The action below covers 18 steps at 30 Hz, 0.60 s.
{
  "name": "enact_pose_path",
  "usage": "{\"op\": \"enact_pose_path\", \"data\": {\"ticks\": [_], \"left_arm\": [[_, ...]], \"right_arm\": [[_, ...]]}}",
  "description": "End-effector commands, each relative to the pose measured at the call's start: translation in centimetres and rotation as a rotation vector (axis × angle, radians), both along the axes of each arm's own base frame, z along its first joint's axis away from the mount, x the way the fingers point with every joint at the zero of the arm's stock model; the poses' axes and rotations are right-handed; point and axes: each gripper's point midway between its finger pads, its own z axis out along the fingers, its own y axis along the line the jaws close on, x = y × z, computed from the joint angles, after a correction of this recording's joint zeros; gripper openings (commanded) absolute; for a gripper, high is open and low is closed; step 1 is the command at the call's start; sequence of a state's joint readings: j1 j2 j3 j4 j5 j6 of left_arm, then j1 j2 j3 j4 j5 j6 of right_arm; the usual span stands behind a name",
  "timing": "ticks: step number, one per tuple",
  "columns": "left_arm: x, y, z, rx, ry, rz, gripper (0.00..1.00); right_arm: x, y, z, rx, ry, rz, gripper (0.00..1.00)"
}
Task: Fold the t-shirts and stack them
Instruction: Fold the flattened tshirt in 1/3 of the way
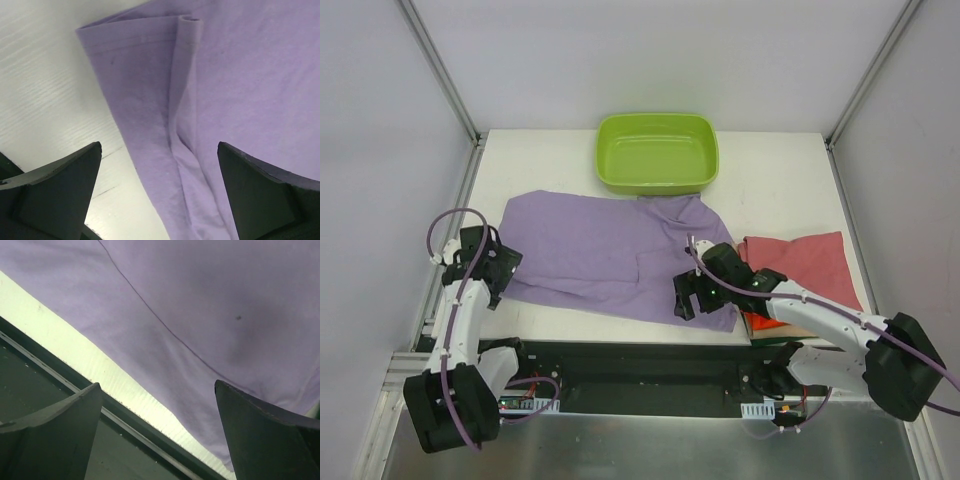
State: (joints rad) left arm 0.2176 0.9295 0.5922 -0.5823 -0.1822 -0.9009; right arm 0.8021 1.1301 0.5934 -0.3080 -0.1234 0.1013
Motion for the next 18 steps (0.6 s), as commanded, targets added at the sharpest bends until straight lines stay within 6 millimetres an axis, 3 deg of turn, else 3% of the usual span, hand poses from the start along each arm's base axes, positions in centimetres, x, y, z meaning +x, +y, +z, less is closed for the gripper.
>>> {"op": "enact_pose_path", "data": {"ticks": [1,4,10,16,18], "left_arm": [[1.8,-0.8,1.1,-0.061,-0.017,-0.036,0.99],[2.8,-1.4,0.7,-0.098,0.008,-0.072,0.98],[3.2,-1.2,-1.0,-0.105,0.097,-0.058,0.77],[3.5,-0.7,-1.4,-0.071,0.131,-0.051,0.60],[3.8,-0.6,-1.6,-0.063,0.142,-0.048,0.49]], "right_arm": [[1.9,2.4,1.2,0.059,-0.098,0.096,0.96],[1.9,2.5,-0.1,0.030,-0.076,0.138,0.96],[1.7,1.4,-2.5,-0.011,0.009,0.130,0.96],[1.7,1.0,-3.6,0.013,0.077,0.099,0.96],[1.7,0.6,-4.0,0.003,0.086,0.091,0.96]]}}
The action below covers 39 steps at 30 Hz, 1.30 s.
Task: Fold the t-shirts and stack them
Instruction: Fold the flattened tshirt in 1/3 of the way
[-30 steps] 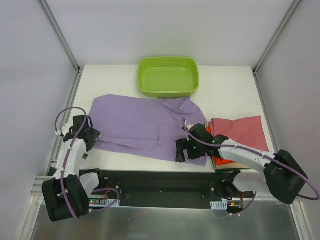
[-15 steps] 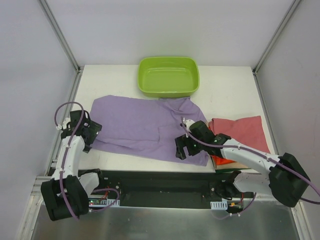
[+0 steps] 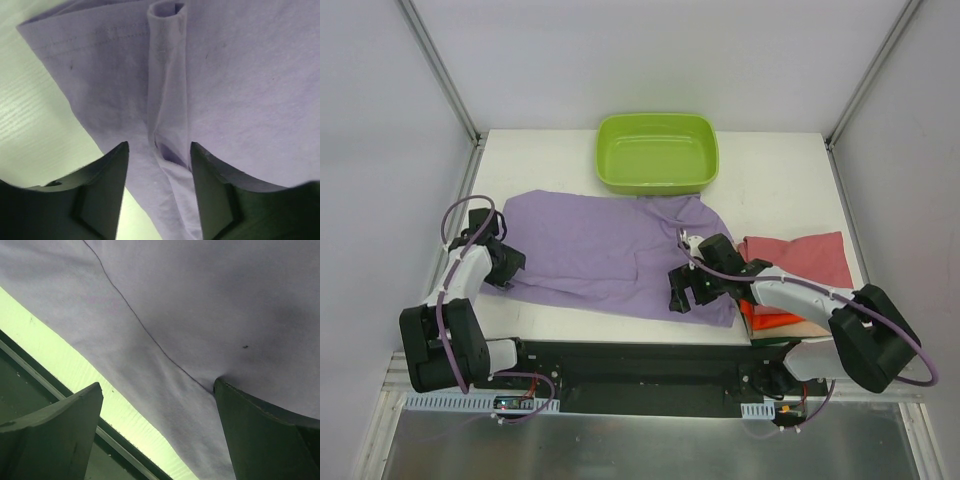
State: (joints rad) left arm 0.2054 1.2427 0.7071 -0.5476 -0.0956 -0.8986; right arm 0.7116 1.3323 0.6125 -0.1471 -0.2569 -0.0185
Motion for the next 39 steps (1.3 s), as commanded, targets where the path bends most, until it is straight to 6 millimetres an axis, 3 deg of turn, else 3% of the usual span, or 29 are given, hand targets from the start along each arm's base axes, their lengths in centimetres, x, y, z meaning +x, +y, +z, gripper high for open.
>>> {"op": "enact_pose_path", "data": {"ticks": [1,3,9,14,24,30,32,35,37,39], "left_arm": [[1.3,0.8,0.6,0.049,0.005,-0.002,0.45],[1.9,0.7,0.6,0.045,0.011,-0.014,0.27],[2.8,1.2,0.7,0.075,0.028,-0.024,0.00],[3.4,1.5,0.4,0.084,0.045,-0.018,0.00],[6.6,2.6,0.9,0.153,0.053,-0.021,0.00],[7.2,3.4,-0.1,0.176,0.117,-0.018,0.00],[7.2,3.6,-0.1,0.186,0.143,-0.028,0.12],[7.7,3.6,0.7,0.193,0.137,-0.058,0.74],[8.2,3.6,1.9,0.211,0.107,-0.077,0.94],[8.4,3.7,3.4,0.227,0.062,-0.086,0.99]], "right_arm": [[-0.8,-0.9,-1.6,-0.032,0.056,0.011,0.96],[-0.8,-1.1,-1.8,-0.038,0.059,0.005,0.96],[-0.8,-1.4,-2.3,-0.045,0.083,-0.007,0.96],[-0.9,-1.7,-2.7,-0.056,0.096,-0.015,0.96],[-1.1,-2.3,-3.4,-0.089,0.133,-0.025,0.96],[-1.3,-2.5,-4.0,-0.115,0.164,-0.024,0.96],[-1.2,-2.7,-4.0,-0.119,0.162,-0.030,0.96],[-1.2,-2.6,-3.7,-0.111,0.152,-0.026,0.96],[-1.0,-2.5,-3.3,-0.098,0.136,-0.024,0.96],[-0.8,-2.3,-2.7,-0.084,0.117,-0.026,0.96]]}}
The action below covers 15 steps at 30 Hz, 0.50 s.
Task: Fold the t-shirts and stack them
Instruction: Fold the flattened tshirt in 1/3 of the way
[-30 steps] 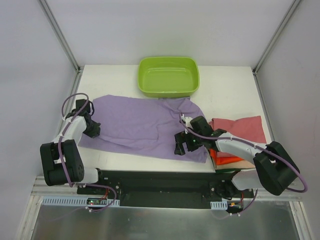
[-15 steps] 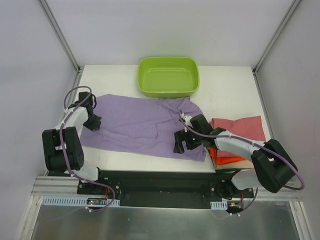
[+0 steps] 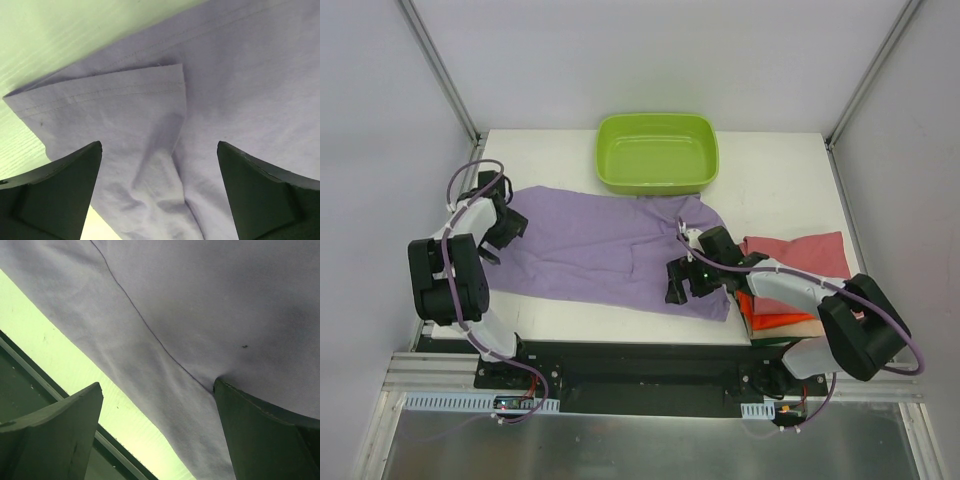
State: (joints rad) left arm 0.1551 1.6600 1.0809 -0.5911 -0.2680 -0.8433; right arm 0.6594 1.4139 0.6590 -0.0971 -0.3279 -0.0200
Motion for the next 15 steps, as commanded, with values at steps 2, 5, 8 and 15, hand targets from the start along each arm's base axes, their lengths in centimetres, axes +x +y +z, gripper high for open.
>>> {"op": "enact_pose_path", "data": {"ticks": [2,5,8,15], "left_arm": [[0.5,0.3,5.4,0.073,-0.118,-0.058,0.99],[-0.7,0.4,7.7,0.104,-0.184,-0.077,0.99],[-2.4,-0.3,8.0,0.084,-0.222,-0.078,0.99],[-1.6,-6.6,4.4,-0.215,-0.371,-0.251,0.99]], "right_arm": [[-2.2,-3.4,-2.2,-0.127,0.058,-0.029,0.96],[-1.4,-3.4,-1.0,-0.099,-0.011,-0.063,0.96],[-0.4,-3.3,0.8,-0.064,-0.080,-0.098,0.96],[-0.8,-1.6,3.4,0.011,-0.130,-0.098,0.96]]}}
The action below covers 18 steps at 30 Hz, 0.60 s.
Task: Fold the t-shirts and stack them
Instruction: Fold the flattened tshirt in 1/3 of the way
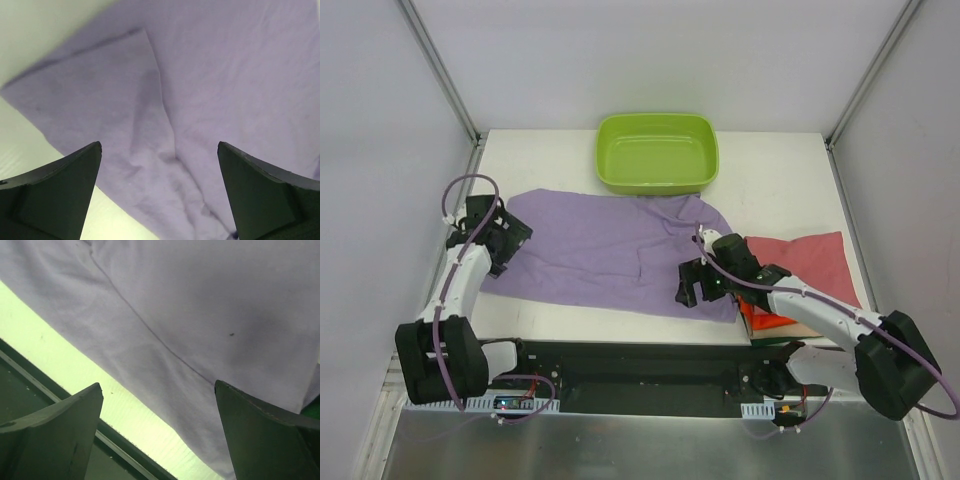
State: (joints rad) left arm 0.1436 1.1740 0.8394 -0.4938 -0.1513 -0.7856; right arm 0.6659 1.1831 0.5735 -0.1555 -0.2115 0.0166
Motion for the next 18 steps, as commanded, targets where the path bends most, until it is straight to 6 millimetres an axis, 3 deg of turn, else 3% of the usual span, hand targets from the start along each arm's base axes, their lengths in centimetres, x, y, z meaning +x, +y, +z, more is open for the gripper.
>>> {"op": "enact_pose_path", "data": {"ticks": [1,5,8,13,18], "left_arm": [[1.5,-4.4,-2.6,-0.181,-0.023,-0.176,0.99],[1.6,-3.7,-5.3,-0.166,0.060,-0.147,0.99],[0.5,-3.0,-7.3,-0.138,0.141,-0.121,0.99],[-4.7,0.9,-9.3,0.007,0.361,0.083,0.99],[-8.0,2.6,-9.3,0.036,0.363,0.186,0.99]], "right_arm": [[-0.3,1.3,1.1,0.015,-0.022,0.002,0.96],[0.2,2.3,-0.2,-0.029,-0.008,-0.006,0.96],[0.3,1.4,-2.0,-0.105,0.044,-0.068,0.96],[-2.4,-0.6,-3.6,-0.192,0.130,-0.064,0.96],[-6.2,-0.5,-3.9,-0.154,0.220,0.002,0.96]]}}
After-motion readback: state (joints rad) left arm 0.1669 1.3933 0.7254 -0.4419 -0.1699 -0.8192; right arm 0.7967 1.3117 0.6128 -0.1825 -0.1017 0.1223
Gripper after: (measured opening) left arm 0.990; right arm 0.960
